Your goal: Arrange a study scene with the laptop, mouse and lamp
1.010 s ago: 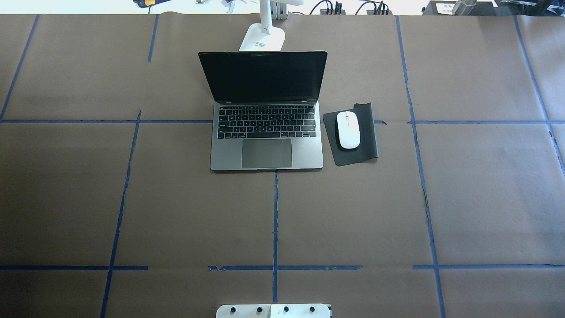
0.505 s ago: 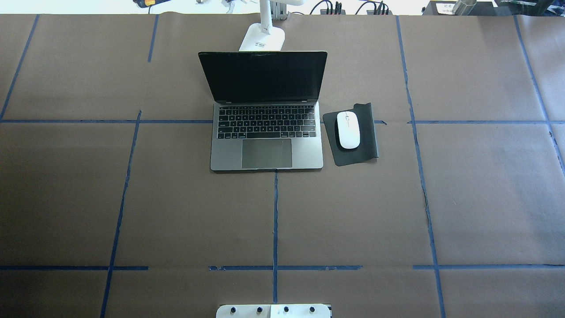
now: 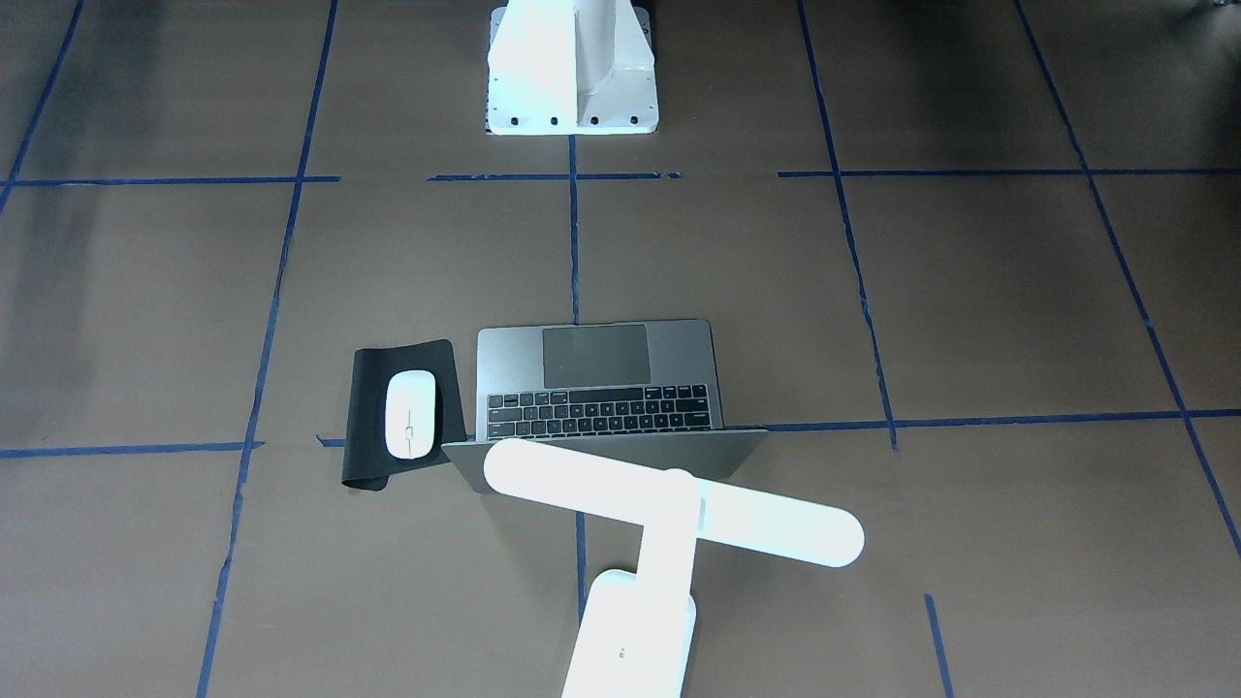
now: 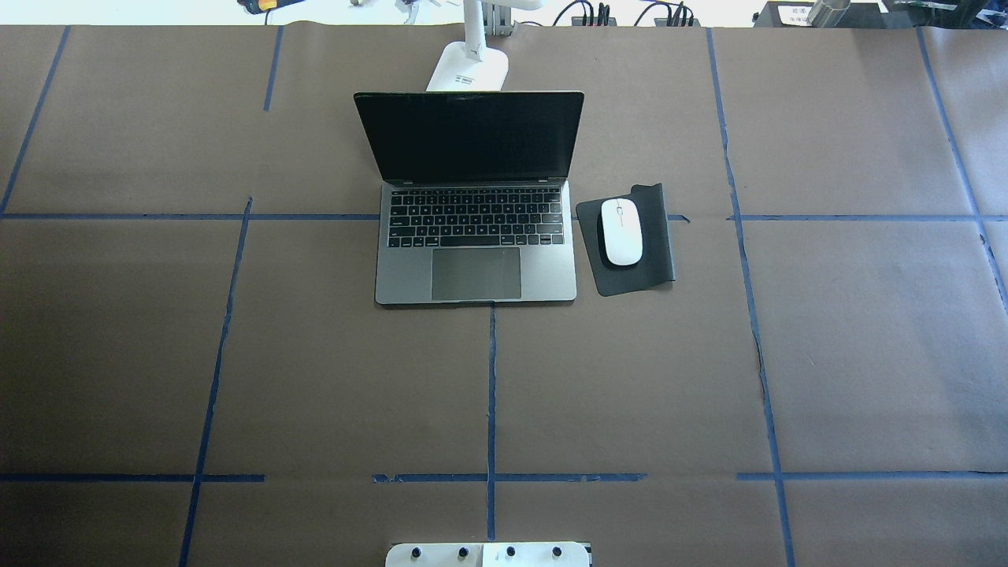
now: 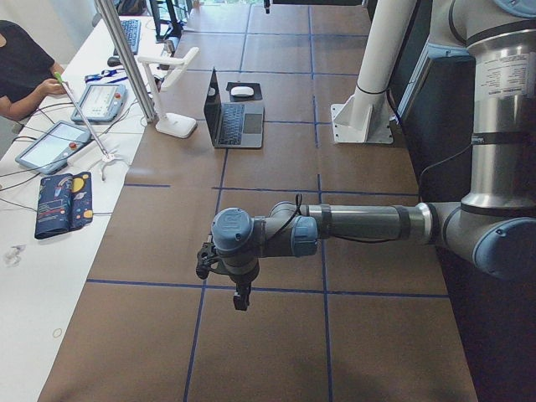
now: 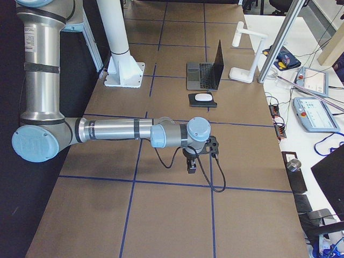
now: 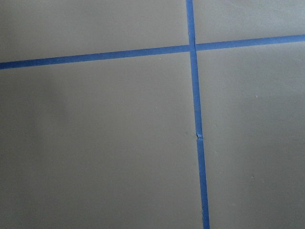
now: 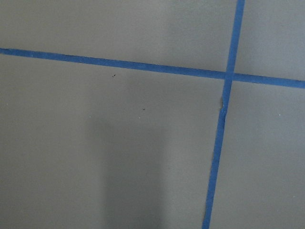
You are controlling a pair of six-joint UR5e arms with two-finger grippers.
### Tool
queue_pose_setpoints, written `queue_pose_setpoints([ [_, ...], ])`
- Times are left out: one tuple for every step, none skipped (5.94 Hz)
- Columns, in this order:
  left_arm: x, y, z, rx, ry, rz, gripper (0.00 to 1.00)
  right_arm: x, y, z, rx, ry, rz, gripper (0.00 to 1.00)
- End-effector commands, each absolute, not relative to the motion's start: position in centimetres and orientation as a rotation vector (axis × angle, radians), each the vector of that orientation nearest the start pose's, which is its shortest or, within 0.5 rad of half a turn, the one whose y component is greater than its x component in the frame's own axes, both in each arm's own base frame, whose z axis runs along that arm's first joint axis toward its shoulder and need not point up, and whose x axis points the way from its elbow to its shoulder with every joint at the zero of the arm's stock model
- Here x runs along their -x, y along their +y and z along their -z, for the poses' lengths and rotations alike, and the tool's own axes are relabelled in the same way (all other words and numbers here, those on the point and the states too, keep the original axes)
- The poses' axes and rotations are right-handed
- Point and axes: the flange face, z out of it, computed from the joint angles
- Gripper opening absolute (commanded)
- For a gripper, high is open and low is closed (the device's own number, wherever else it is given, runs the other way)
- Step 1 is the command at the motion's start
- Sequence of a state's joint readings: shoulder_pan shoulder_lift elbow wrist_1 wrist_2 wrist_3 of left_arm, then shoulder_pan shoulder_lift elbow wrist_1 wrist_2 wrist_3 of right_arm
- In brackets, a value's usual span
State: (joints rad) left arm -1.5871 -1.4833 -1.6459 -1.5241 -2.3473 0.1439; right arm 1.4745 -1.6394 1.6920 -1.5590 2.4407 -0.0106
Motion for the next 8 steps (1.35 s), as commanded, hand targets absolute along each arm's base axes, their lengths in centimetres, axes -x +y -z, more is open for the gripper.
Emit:
queue_pose_setpoints([
  [7.0,-45.0,-66.5,-0.01,0.778,-0.101,1.0,-4.1,-46.1,-62.8,-0.047,-0.871,0.098,1.0],
  [7.0,-44.4,-66.8,0.0,0.78,-0.099,1.0,-4.1,-46.6,-63.1,-0.043,-0.867,0.098,1.0],
  [7.0,-44.3,-67.2,0.008,0.781,-0.095,1.0,-4.7,-46.1,-63.0,-0.051,-0.869,0.086,1.0],
  [7.0,-44.5,-67.2,0.006,0.779,-0.097,1.0,-4.7,-46.0,-63.2,-0.048,-0.868,0.087,1.0],
  [7.0,-44.6,-67.3,0.007,0.778,-0.098,1.0,-4.4,-46.1,-62.9,-0.05,-0.868,0.097,1.0],
  [7.0,-44.7,-66.8,-0.004,0.78,-0.104,1.0,-2.7,-46.4,-62.8,-0.036,-0.866,0.132,1.0],
  [7.0,-44.6,-66.8,-0.003,0.78,-0.104,1.0,-2.6,-46.2,-63.2,-0.031,-0.851,0.137,1.0],
  [7.0,-44.7,-66.8,-0.006,0.778,-0.106,1.0,-2.9,-45.7,-64.0,-0.044,-0.808,0.19,1.0],
])
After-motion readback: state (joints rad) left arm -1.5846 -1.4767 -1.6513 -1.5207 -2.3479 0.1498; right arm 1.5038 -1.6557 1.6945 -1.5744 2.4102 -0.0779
